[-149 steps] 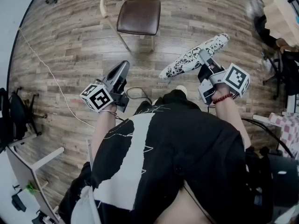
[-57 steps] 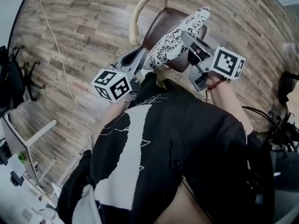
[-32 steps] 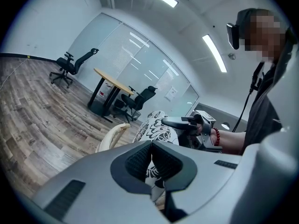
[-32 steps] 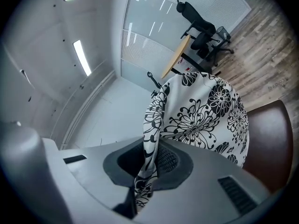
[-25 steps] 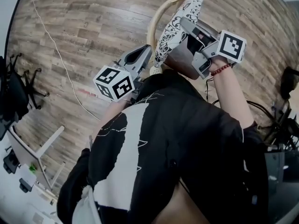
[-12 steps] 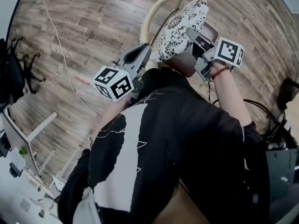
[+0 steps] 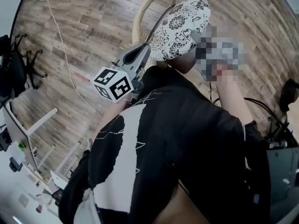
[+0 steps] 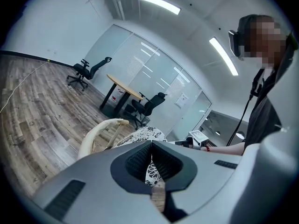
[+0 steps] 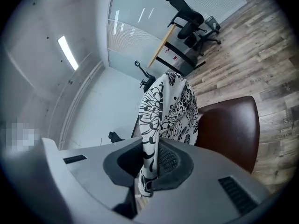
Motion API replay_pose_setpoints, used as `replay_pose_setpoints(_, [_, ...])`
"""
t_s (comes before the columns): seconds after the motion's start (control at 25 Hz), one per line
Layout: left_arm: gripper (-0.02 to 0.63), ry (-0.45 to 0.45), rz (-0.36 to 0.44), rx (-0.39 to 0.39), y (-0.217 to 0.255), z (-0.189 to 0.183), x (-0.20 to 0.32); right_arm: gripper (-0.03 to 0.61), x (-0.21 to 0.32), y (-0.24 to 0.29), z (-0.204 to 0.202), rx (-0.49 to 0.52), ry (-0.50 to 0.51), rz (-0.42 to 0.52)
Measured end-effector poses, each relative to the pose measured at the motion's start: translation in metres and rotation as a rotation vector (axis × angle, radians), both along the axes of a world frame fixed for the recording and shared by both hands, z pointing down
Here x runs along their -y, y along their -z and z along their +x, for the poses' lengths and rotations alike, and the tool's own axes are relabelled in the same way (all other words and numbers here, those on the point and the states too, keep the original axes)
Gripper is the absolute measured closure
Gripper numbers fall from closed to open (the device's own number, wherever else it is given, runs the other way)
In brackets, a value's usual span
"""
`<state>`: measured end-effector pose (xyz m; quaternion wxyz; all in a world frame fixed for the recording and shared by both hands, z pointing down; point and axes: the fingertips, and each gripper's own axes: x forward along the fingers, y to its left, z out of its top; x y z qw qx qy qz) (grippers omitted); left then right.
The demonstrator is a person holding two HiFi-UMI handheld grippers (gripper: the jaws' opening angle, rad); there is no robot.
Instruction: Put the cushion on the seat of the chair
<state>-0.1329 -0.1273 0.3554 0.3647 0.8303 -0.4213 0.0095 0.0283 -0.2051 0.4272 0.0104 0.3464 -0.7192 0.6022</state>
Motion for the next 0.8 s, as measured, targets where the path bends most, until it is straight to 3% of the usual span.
replay_pose_setpoints(0.8, [0.598,0.001,-0.009,0.021,0.006,0.050,-0.017,0.546,-0.032,-0.031,0.072,-0.029,-0.024,-0.065])
